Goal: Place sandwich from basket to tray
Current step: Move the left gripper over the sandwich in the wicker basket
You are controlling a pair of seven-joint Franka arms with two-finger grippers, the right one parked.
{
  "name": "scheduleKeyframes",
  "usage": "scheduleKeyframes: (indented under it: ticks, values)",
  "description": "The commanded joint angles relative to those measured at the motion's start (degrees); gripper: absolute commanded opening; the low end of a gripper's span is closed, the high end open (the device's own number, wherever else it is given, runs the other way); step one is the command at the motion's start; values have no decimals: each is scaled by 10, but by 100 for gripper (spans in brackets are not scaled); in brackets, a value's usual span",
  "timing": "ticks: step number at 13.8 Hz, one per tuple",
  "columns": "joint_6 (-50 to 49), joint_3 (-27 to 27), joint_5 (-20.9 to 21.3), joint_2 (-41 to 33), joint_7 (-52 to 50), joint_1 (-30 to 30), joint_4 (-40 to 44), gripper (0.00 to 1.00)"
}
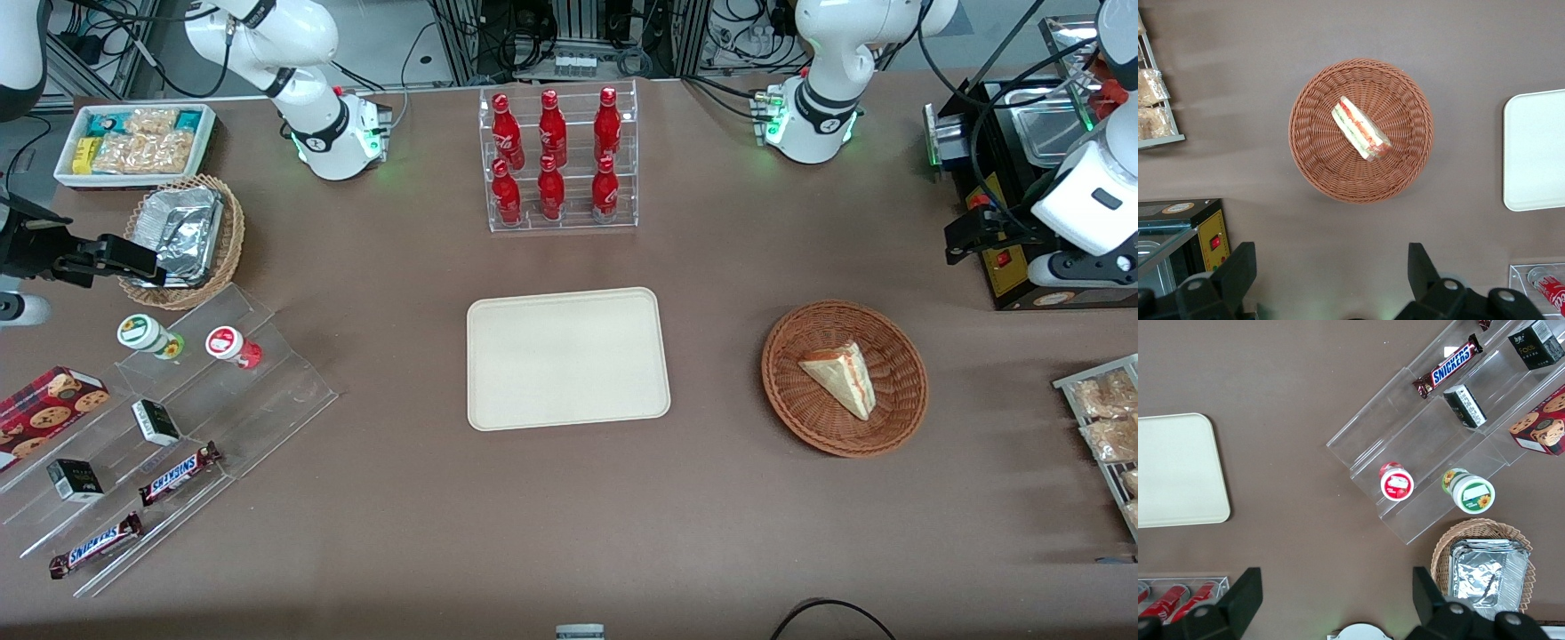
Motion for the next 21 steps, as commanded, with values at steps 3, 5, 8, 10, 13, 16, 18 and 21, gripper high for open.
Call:
scheduleKeyframes:
  ticks: [3, 5, 8, 10, 13, 16, 18, 21]
  values:
    - [4, -6, 3, 5, -10, 5, 8, 100]
    - [27, -7, 5, 5, -13, 5, -11, 100]
    - [111, -9, 6, -2, -48, 2, -91, 100]
    - [157, -9, 1, -1, -77, 2, -129, 100]
    - [250, -9, 0, 0, -176, 2, -201, 100]
    - [336, -10, 0, 9, -261, 1, -258, 100]
    - [393, -10, -3, 9, -325, 1, -301, 100]
    - [448, -14, -2, 23, -393, 0, -339, 100]
